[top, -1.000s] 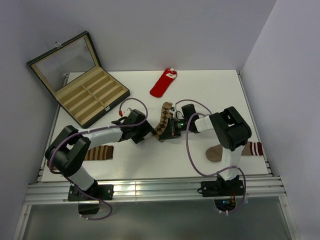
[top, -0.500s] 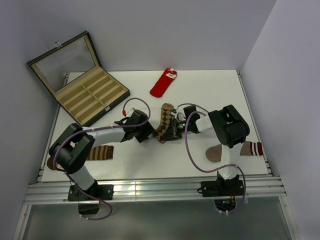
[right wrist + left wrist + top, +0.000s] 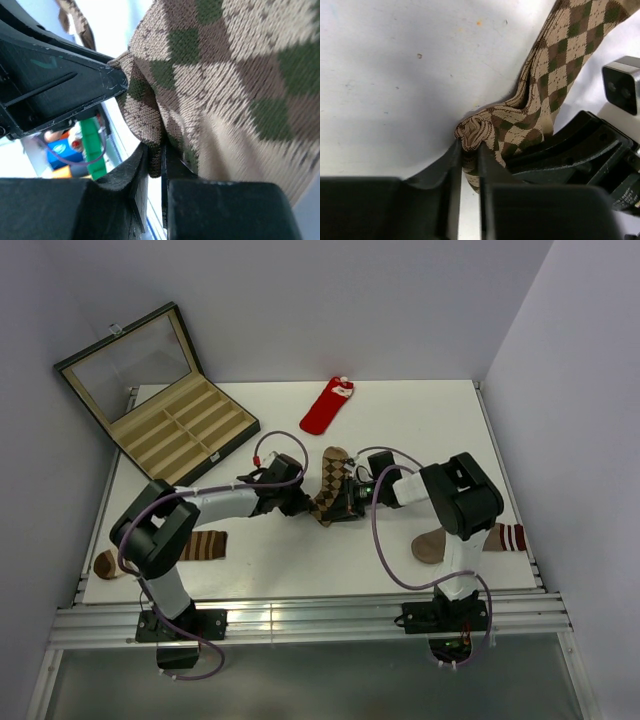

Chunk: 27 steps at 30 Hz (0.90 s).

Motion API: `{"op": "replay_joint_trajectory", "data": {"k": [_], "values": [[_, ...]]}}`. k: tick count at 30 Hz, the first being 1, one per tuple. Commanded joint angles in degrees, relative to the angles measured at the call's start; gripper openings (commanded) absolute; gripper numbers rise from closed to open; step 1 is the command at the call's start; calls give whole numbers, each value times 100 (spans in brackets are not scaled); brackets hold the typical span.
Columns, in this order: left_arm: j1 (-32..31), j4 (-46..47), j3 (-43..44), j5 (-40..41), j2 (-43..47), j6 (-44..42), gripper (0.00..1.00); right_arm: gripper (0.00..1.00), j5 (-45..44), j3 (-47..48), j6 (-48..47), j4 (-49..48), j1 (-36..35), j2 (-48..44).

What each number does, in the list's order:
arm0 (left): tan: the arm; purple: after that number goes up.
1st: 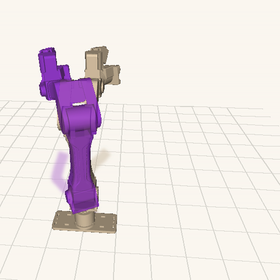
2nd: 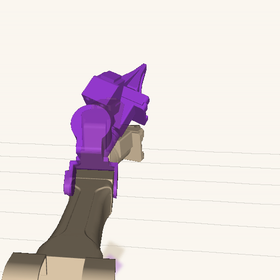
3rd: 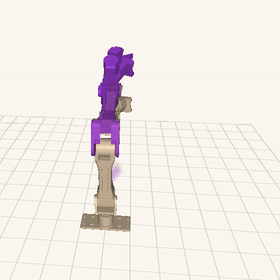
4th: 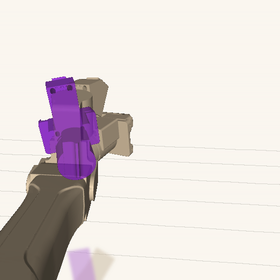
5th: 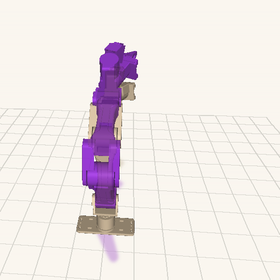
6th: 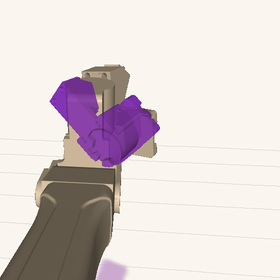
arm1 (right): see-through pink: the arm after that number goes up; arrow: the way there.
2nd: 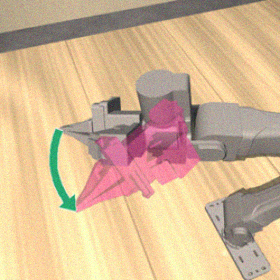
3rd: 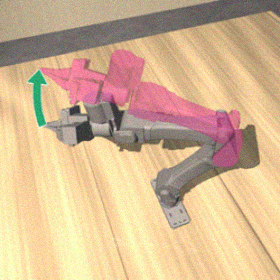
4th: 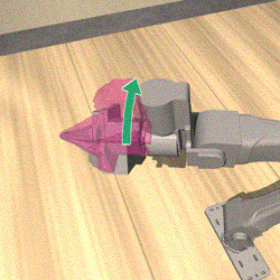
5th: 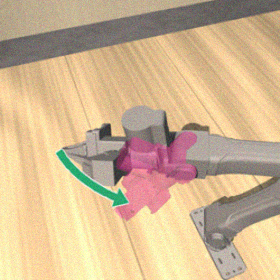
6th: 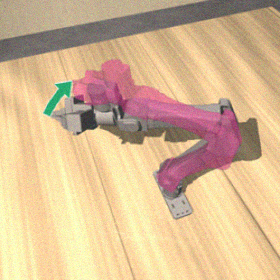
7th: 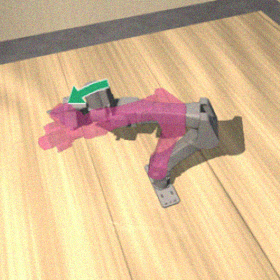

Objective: Roll the socks
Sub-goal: Roll the sock at the center of the board.

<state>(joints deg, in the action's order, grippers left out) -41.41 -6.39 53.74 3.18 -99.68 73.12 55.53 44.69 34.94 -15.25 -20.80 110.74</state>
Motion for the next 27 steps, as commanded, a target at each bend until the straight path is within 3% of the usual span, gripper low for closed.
{"op": "replay_joint_trajectory", "data": {"k": [1, 2, 5, 9, 10, 14, 18, 27], "values": [[-104, -767, 67, -116, -324, -167, 13, 9, -1404, -285, -374, 479, -3, -358], [-104, -828, 137, -98, -350, -193, 6, 15, -1483, -311, -400, 470, -29, -473], [-131, -1057, 303, -20, -430, -333, 0, 30, -1957, -434, -567, 470, -161, -1000], [-148, -1171, 401, 104, -421, -439, 0, 40, -2826, -522, -987, 636, -451, -2009], [-148, -1241, 479, 156, -430, -509, 0, 42, -3585, -531, -1328, 820, -730, -2543], [-174, -1277, 620, 130, -517, -597, 0, 42, -4864, -627, -1814, 708, -1407, -3092], [-201, -1312, 700, 130, -561, -650, 0, 42, -4911, -733, -2192, 374, -1716, -3243], [-210, -1338, 752, 148, -561, -685, 0, 41, -4841, -593, -2623, 276, -2077, -2558]]}}
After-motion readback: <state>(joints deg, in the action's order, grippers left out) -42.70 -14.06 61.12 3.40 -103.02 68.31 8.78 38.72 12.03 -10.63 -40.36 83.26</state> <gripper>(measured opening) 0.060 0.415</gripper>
